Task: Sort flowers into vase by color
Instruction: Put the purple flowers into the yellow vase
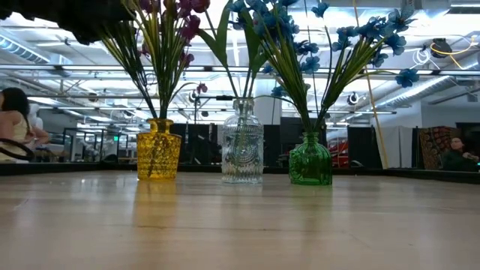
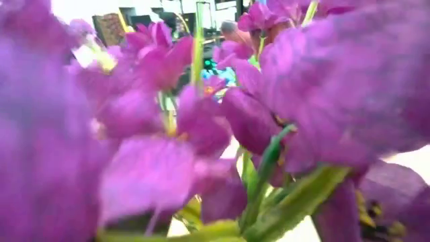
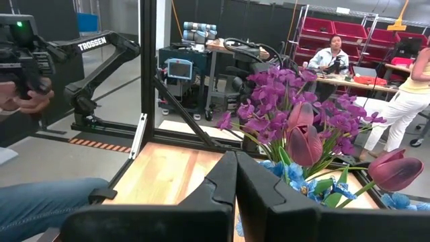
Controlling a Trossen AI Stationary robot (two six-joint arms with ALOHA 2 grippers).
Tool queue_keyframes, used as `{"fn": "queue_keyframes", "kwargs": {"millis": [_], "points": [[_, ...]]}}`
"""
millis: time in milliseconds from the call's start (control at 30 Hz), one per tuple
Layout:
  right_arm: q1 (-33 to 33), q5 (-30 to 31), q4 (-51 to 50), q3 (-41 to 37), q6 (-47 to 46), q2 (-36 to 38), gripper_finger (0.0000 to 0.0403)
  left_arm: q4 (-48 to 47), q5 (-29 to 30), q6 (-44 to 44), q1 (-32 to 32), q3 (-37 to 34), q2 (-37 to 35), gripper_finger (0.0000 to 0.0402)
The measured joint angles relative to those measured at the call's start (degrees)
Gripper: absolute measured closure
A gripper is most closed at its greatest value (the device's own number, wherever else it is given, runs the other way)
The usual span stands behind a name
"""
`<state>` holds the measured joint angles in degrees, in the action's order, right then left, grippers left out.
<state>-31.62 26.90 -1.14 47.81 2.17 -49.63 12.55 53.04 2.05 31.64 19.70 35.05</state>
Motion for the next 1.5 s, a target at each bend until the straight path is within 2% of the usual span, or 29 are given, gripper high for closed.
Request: {"fn": "queue_keyframes", "kwargs": {"millis": [167, 233, 400, 800, 1000, 1133, 1333, 1433, 1500], "points": [[0.00, -0.07, -0.03, 0.00, -0.02, 0.00, 0.0402, 0.15, 4.19, 3.69, 0.00, 0.00, -0.87, 0.0023], [0.00, -0.31, -0.24, 0.00, -0.24, 0.00, 0.0402, 0.13, 4.45, 4.63, 0.21, 0.00, -2.14, 0.0009], [0.00, -0.31, -0.62, 0.00, -0.44, 0.00, 0.0402, -3.66, 4.45, 4.45, 3.09, 0.00, -6.95, 0.0028], [-0.07, -0.31, -0.77, 0.00, -1.29, 0.00, 0.0402, -17.70, 5.98, 1.04, 9.49, 0.00, -18.22, 0.0030], [-0.07, -0.29, -1.03, 0.00, -1.05, 0.00, 0.0402, -26.75, 5.96, -3.86, 11.66, 0.00, -22.89, 0.0030], [-0.32, -0.36, -1.01, 0.00, -1.07, 0.00, 0.0402, -28.54, 4.70, -6.11, 13.02, 0.00, -25.71, 0.0030], [-1.88, -0.40, -0.94, 0.00, -0.23, 0.18, 0.0402, -28.52, 2.70, -13.14, 14.69, 1.20, -27.41, 0.0032], [-2.33, -0.40, -0.62, 0.00, 0.09, 0.42, 0.0402, -33.35, 2.25, -13.76, 14.99, 1.18, -27.21, 0.0032], [-2.60, -0.40, -0.50, 0.00, 0.04, 0.44, 0.0402, -37.30, 2.07, -17.60, 14.99, 1.18, -27.21, 0.0034]]}}
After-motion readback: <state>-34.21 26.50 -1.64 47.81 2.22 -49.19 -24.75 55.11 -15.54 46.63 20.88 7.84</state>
